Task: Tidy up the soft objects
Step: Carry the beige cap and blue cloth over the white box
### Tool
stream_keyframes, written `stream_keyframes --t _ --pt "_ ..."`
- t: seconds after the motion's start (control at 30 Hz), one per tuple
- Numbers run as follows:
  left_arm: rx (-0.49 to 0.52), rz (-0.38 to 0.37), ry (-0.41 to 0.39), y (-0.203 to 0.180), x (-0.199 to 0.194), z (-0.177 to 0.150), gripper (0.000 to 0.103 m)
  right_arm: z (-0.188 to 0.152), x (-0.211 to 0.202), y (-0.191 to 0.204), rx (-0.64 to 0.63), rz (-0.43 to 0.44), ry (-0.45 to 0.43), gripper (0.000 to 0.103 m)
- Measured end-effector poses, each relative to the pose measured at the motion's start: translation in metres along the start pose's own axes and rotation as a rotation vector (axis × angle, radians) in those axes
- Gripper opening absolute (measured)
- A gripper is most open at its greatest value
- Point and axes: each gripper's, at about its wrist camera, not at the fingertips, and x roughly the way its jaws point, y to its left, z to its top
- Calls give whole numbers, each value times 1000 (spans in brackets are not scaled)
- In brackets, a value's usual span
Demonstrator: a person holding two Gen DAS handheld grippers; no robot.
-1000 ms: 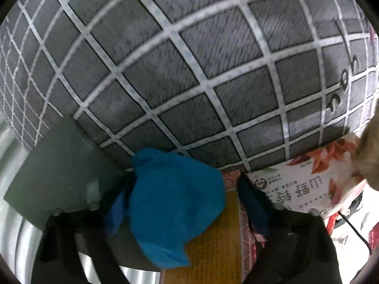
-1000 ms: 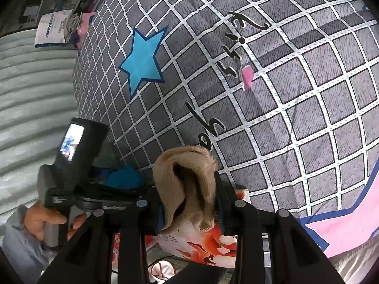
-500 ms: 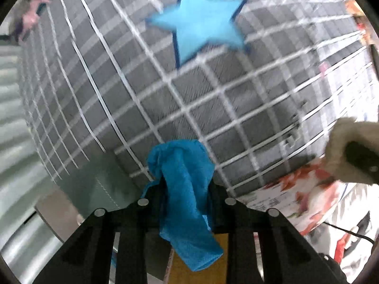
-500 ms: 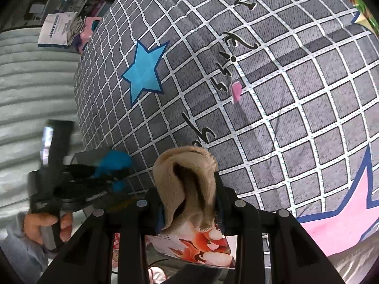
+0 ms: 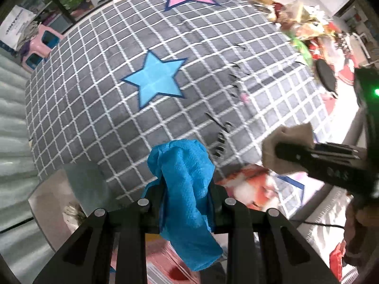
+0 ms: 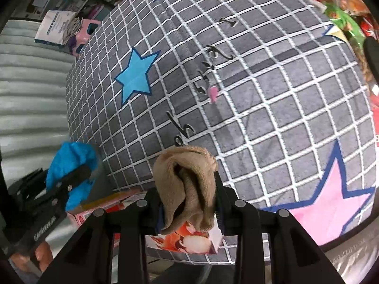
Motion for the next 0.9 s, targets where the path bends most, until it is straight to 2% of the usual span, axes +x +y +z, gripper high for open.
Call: stream_keyframes --t 0.3,0.6,0.9 --pt "29 -129 -37 -18 -26 -47 29 -33 -23 -5 23 -49 -43 35" --pt "88 -195 -54 -26 -43 -98 29 -79 -34 7 14 -88 -60 35" --pt "94 -233 -74 -12 -55 -143 29 -128 -27 34 -29 -104 -36 35"
